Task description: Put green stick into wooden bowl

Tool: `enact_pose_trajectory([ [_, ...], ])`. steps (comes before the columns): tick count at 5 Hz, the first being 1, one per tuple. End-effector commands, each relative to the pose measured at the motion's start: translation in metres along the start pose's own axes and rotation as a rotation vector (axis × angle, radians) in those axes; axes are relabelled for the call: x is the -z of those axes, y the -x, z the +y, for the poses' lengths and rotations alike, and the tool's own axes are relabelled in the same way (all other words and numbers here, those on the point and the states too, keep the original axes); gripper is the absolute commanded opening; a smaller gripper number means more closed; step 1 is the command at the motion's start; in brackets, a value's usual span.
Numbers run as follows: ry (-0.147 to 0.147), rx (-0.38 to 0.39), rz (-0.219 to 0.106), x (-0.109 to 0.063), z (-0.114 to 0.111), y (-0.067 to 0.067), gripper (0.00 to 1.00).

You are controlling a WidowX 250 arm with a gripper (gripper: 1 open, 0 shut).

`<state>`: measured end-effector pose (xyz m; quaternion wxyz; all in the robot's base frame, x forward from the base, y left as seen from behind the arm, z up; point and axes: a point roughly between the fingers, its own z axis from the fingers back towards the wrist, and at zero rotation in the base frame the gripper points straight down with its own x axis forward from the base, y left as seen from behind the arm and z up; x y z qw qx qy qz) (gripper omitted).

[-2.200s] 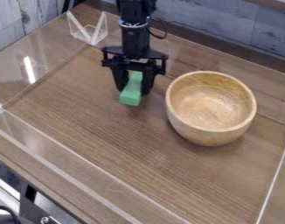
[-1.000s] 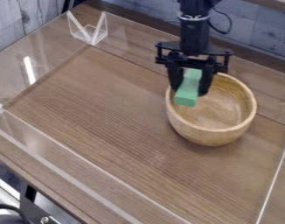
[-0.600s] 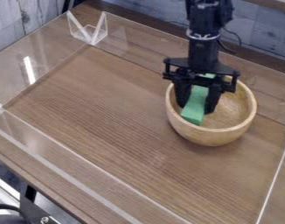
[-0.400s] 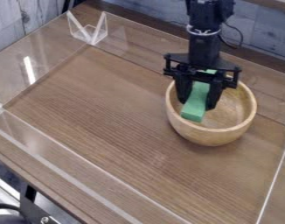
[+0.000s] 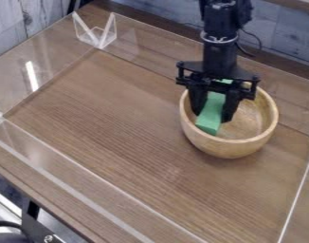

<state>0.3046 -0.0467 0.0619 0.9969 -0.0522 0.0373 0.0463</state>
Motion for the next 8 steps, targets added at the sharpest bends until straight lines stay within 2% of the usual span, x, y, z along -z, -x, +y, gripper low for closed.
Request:
enact_pose_trajectory([
  [1, 0.011, 0.036, -0.084, -0.023, -0.0058, -0.0036, 0.0],
  [8, 0.0, 0.077, -0.12, -0.0224, -0.003, -0.0067, 0.0],
])
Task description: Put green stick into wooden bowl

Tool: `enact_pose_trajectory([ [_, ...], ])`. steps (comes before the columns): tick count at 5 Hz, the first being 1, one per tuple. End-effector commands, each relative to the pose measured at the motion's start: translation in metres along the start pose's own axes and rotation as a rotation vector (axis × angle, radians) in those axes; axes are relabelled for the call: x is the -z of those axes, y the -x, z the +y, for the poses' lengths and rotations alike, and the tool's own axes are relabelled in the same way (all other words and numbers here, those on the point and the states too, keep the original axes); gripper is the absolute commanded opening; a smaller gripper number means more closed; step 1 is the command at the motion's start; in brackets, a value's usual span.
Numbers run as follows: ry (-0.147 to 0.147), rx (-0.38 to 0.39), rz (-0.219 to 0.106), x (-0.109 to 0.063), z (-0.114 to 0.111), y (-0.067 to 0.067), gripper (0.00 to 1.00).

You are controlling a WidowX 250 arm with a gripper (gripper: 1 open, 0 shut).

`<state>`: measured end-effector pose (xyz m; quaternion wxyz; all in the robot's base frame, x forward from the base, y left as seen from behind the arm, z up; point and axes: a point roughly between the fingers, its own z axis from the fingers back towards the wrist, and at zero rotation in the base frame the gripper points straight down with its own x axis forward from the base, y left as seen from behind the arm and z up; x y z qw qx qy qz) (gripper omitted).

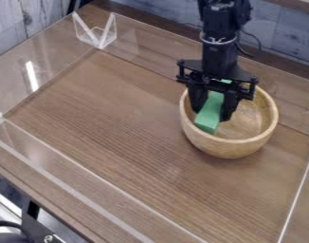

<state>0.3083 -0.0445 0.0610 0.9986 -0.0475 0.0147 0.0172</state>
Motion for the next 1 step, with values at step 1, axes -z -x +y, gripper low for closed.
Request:
enact_pose_trajectory([
  [1, 0.006, 0.02, -0.082, -0.0223, -0.004, -0.0043, 0.0],
])
